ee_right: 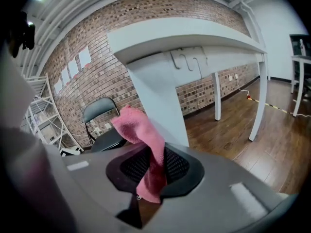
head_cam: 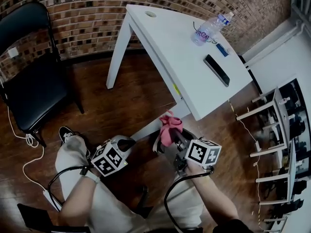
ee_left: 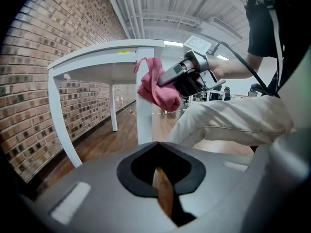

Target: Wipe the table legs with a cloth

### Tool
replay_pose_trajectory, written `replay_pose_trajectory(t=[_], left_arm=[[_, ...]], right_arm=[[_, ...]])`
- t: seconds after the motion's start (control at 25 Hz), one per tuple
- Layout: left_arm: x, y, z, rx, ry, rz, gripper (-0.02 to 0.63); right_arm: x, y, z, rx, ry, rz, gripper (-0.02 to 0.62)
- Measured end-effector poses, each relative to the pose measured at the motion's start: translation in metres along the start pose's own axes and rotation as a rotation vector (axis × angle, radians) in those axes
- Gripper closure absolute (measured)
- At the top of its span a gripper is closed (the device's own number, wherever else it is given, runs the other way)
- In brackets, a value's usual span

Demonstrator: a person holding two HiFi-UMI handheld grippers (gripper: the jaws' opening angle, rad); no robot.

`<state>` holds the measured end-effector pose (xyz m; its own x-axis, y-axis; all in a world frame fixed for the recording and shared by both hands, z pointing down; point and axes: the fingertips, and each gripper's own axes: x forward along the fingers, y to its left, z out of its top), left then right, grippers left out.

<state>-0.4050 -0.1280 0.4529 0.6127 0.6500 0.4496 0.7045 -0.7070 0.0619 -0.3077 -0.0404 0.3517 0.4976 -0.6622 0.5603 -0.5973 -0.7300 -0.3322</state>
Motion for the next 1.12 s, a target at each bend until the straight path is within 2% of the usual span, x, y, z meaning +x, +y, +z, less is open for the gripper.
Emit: replay_pose_trajectory(t=[0.12,0.36,0.48,0.92,1.12], left_arm=[[0.002,-0.001,0.001,0.001,0.002,-0.004,0.606],[0.005,-0.003,0.004,0.008,0.003,-0.01,0.606],[0.006,-0.003,0.003,0.01,0.005,-0.013,0.606],[0.007,-0.005,0.005,0.013,0.006,-0.016,0.606],[0.008,-0.004,0.004,0.014,0.006,-0.015,0.606]], right_arm=[[-0.009,-0.008,0.001,-0.025,0.002,-0.028,0.54],[-0.03,-0.037,0.005,0.011,-0.01,-0.105,0.541],[-0.036,-0.044,0.007,-0.005,-0.019,-0.132,0.541],[-0.048,-0.022,0.042,-0.118,-0.085,-0.123,0.541],[-0.055,-0.031,0.055,-0.103,-0.123,-0.199,0.541]])
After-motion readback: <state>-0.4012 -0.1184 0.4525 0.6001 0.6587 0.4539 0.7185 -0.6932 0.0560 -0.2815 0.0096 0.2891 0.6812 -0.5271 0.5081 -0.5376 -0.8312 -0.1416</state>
